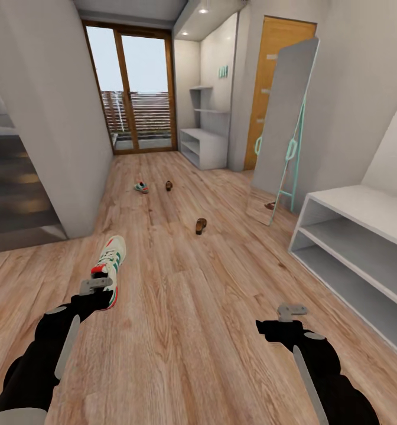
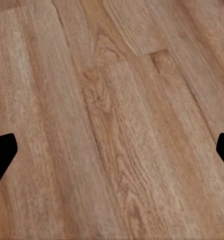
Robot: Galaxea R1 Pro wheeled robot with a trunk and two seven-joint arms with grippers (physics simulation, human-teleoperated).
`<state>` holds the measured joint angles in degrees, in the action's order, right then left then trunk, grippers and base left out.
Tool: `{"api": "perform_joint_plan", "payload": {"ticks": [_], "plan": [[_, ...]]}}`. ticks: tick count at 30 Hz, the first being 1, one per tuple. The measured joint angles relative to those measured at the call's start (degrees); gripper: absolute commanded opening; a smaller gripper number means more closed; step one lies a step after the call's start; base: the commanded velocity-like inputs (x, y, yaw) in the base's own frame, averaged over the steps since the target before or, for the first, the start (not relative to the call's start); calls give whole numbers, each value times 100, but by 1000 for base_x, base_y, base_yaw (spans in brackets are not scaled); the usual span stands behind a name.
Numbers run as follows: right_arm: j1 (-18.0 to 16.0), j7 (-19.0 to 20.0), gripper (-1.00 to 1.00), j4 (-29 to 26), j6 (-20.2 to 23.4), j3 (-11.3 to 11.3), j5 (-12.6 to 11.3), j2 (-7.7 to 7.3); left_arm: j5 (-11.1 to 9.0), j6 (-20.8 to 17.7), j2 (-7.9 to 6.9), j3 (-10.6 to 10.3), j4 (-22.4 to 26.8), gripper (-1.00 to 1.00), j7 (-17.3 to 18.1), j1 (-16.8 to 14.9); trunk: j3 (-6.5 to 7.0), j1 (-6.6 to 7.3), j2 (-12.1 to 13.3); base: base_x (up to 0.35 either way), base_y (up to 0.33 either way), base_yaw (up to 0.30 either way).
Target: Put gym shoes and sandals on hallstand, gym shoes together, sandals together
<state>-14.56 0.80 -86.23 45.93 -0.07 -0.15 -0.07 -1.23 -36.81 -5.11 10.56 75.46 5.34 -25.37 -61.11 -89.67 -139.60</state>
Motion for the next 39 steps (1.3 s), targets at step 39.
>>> {"api": "perform_joint_plan", "payload": {"ticks": [39], "plan": [[0, 0, 100, -1, 2, 5, 0, 1, 0, 6, 1, -1, -2, -100, 2, 1, 364, 1, 0, 311, 115, 65]]}}
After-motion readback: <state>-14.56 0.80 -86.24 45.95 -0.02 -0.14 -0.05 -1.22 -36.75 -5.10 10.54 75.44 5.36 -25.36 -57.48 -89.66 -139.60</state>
